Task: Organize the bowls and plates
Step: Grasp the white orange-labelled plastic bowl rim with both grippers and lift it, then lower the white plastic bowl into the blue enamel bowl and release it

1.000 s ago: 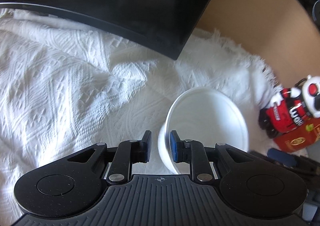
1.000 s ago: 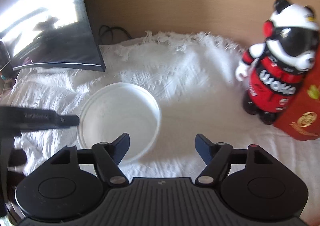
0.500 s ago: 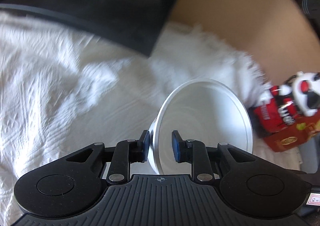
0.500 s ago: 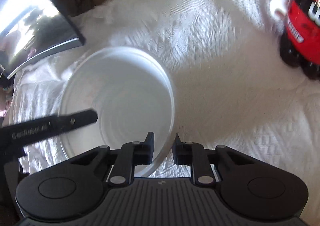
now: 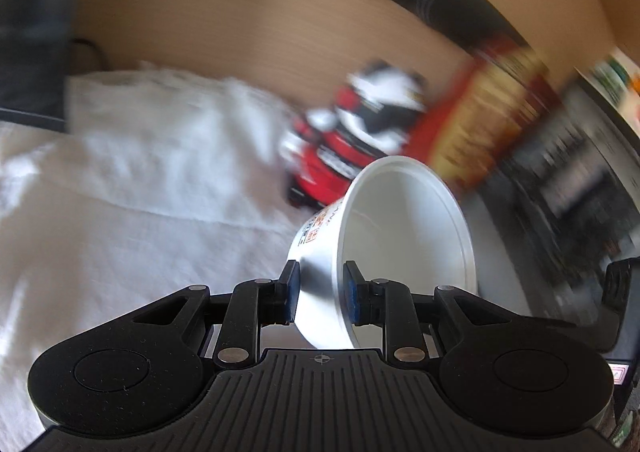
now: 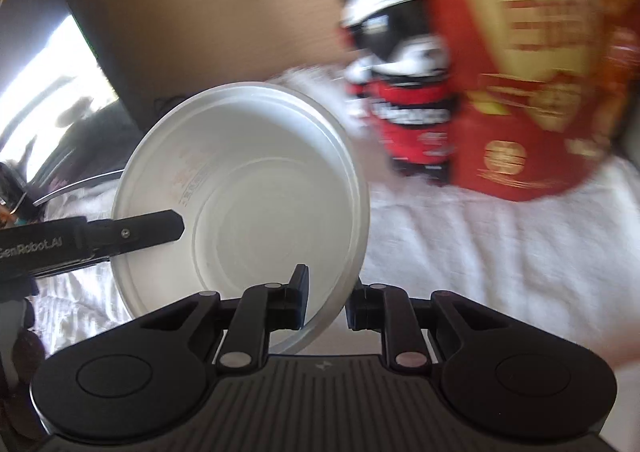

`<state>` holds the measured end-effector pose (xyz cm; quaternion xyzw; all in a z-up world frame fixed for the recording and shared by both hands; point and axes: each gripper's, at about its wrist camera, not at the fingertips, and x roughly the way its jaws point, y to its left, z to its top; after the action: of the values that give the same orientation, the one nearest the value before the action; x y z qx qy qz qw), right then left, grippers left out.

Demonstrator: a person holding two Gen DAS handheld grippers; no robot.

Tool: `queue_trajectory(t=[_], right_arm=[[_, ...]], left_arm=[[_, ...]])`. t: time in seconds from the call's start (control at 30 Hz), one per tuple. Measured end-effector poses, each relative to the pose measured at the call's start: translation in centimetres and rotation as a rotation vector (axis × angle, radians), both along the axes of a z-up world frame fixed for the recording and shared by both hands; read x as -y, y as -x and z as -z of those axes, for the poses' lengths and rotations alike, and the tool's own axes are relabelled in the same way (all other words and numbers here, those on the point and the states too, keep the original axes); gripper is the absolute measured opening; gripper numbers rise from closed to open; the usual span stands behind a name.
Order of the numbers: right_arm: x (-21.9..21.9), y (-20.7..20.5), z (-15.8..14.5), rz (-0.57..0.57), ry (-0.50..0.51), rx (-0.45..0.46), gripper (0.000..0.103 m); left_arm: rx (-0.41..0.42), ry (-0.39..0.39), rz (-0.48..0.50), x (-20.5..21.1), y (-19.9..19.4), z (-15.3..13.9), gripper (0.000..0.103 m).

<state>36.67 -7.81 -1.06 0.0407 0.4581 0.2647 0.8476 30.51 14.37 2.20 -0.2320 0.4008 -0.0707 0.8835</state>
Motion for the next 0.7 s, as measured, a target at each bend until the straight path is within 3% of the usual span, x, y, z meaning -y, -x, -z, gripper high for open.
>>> queue_trajectory(t=[0.2,0.37,0.57,0.7], right_arm=[[8.1,3.8,-0.4,0.107,0.032,0.008,0.018],[12.4,6.4,0.7,0.176,0.075,-0.020,0.018],[14.3,8.0,3.1,0.206,0.128,-0.064,0.018],[14.0,8.6,4.1,0.204,0.146,-0.076,0.018]], left_arm=[[-0.038,-0.002,0.165,6.4,1.1,1.0,0.025],[-0.100,-0.034,0.264,10.0,2.2,3.0,0.025],[-0.172,-0.082,0.306,11.5,3.2,5.6,0.024],[-0.191,-0.062,0.304,11.2,3.6,6.2,0.023]])
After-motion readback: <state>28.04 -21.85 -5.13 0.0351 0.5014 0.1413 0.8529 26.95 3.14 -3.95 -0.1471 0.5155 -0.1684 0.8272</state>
